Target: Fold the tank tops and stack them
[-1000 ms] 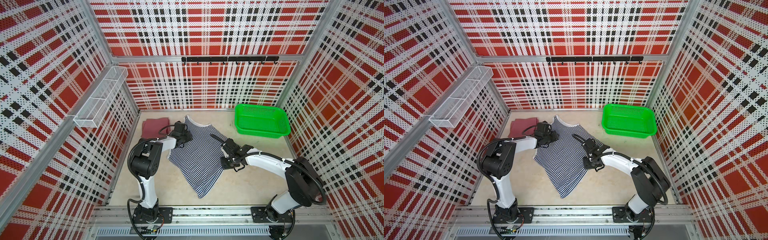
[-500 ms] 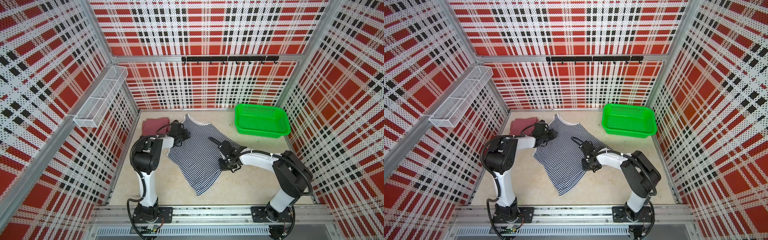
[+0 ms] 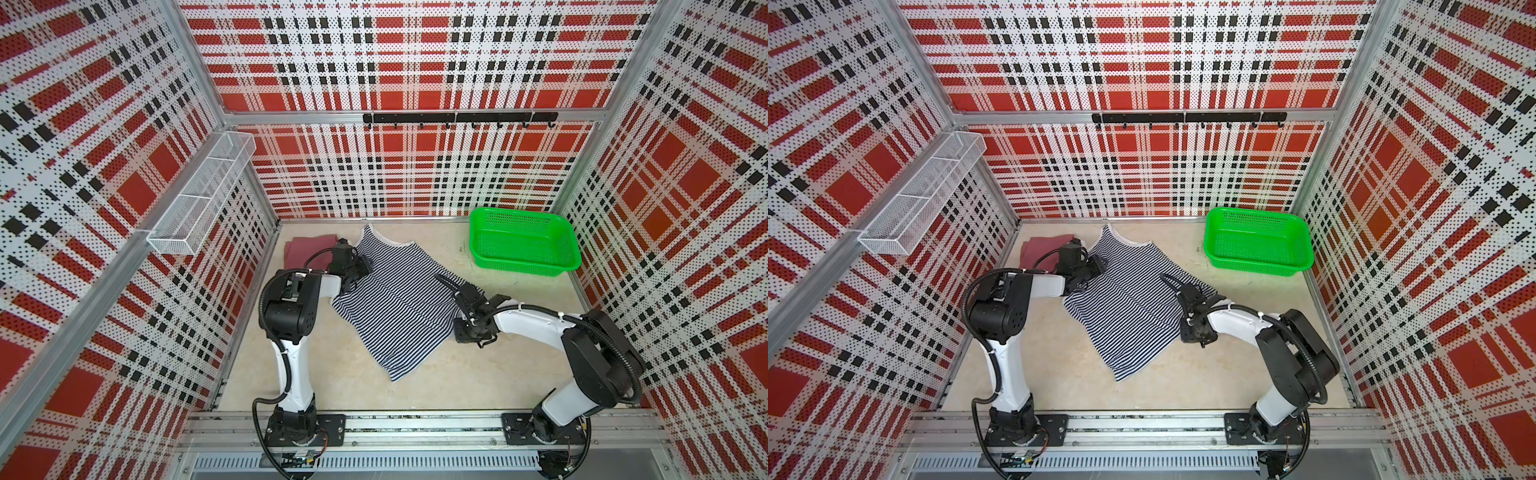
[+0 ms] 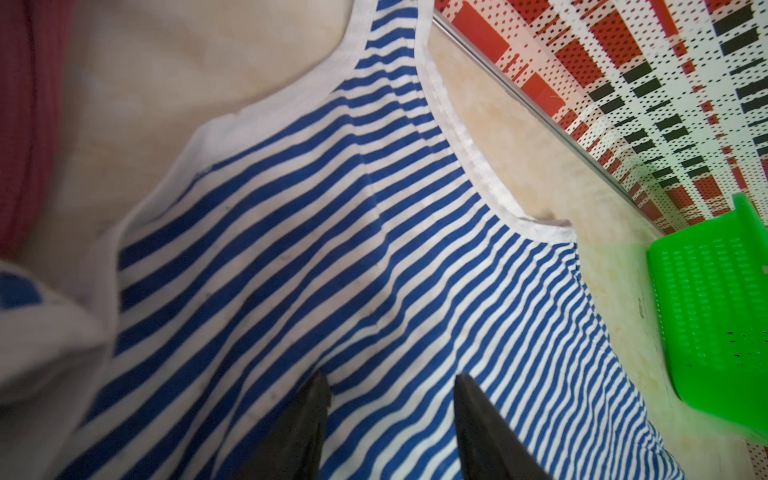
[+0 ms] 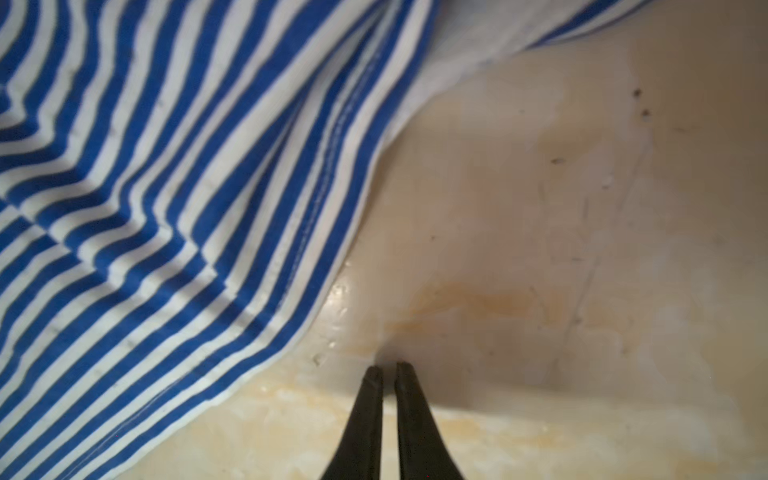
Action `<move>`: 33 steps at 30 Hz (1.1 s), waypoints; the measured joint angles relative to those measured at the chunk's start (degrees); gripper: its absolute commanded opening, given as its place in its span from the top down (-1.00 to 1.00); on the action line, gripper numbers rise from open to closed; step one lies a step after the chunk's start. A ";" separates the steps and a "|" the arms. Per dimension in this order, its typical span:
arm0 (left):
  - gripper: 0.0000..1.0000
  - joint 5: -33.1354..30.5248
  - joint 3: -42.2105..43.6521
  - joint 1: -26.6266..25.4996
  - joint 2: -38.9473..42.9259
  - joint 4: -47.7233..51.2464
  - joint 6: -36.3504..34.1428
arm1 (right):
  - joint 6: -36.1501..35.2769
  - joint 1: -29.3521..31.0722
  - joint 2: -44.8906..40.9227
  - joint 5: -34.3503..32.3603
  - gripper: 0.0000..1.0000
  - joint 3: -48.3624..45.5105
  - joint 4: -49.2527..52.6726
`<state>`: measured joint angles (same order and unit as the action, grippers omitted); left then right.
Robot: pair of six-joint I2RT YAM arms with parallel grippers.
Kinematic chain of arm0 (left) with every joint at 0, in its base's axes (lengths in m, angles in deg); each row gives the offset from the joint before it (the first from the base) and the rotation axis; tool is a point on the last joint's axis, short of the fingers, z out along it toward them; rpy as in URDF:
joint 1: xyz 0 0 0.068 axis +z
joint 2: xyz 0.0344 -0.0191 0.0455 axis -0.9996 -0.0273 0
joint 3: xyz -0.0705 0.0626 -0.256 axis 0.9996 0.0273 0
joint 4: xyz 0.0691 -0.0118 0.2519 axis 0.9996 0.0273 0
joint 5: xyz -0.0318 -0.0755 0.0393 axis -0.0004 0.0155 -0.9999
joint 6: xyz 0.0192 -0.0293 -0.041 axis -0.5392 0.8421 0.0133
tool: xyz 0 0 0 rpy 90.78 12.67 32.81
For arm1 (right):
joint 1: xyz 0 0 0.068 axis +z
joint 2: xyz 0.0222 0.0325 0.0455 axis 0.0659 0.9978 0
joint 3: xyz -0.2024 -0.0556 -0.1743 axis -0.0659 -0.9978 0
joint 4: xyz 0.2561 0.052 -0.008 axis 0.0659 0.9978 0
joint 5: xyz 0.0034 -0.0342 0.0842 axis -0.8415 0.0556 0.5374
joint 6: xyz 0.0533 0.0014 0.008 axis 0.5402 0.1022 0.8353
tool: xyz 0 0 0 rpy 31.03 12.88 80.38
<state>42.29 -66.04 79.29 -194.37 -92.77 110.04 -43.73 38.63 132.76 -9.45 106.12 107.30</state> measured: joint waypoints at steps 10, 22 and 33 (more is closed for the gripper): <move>-0.13 -0.20 0.26 -0.92 2.73 5.53 -0.11 | -1.75 -4.74 -0.28 1.68 0.62 4.46 2.12; -0.22 -6.84 -0.76 -7.98 18.97 24.55 -10.01 | -1.73 -6.78 -0.02 4.72 0.47 4.57 -0.42; 0.04 -6.99 7.96 -28.81 37.79 44.19 -18.05 | -0.31 -7.98 5.60 8.46 0.37 6.93 -5.95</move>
<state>35.29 -58.09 50.48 -156.58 -48.57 91.99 -44.04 30.65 138.36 -0.99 113.05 101.35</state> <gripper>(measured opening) 0.502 0.312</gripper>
